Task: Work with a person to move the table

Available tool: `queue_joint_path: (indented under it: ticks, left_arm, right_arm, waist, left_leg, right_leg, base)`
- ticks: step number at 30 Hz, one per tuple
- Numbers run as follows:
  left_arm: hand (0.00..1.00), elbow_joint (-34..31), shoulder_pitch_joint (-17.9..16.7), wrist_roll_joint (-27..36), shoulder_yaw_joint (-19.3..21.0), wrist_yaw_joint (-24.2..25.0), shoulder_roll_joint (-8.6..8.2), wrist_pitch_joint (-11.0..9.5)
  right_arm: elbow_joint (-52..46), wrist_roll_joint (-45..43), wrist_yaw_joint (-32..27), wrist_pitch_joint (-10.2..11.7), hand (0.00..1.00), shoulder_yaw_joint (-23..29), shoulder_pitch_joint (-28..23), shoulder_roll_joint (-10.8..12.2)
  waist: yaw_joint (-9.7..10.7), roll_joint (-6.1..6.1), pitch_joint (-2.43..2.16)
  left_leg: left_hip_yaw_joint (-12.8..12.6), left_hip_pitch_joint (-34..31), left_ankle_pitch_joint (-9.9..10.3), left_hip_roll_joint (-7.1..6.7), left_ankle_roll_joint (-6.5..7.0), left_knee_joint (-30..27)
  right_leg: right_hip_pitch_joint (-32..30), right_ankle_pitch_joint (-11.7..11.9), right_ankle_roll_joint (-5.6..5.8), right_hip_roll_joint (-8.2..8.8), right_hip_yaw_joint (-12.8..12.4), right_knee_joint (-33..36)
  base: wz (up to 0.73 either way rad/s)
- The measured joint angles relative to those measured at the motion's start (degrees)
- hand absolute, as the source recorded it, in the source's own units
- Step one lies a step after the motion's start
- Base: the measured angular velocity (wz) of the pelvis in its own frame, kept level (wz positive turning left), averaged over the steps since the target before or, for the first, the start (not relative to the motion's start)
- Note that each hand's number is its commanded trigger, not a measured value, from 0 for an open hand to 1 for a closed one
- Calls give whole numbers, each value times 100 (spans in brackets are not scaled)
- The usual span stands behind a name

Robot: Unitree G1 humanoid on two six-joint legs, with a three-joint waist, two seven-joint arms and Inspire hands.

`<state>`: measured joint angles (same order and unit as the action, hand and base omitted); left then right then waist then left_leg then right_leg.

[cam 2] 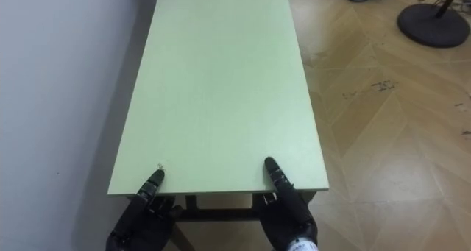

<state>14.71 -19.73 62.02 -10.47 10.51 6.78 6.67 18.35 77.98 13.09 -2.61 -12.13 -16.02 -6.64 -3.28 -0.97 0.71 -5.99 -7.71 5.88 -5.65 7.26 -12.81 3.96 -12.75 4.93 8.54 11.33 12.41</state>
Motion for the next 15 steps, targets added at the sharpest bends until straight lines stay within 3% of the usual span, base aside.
queue_joint_path:
  ticks: [2, 5, 15]
  left_arm:
    - [0, 99, 147, -498, -53, 49, 109, 24]
    - [0, 224, 297, -867, -162, 165, 109, 60]
    - [0, 226, 343, -999, -227, 579, 118, 168]
  right_arm:
    - [7, -86, 268, -6, 0, -83, 4, -90]
    - [6, -214, 528, -25, 0, -147, 15, -166]
    - [-30, -262, 1273, -392, 0, -184, 79, -257]
  waist:
    - [27, -11, -8]
    - [37, -14, -10]
    - [135, -7, -13]
  left_leg:
    - [-14, 6, -13, 4, -19, 16]
    - [-23, 4, -34, 23, -48, 38]
    - [-34, 4, -103, 155, -155, 63]
  right_leg:
    - [14, 0, 0, -7, -6, -48]
    - [17, 0, 0, -31, -12, -76]
    - [1, 31, -52, -148, -5, -78]
  base:
    - [-8]
    - [-1]
    - [0]
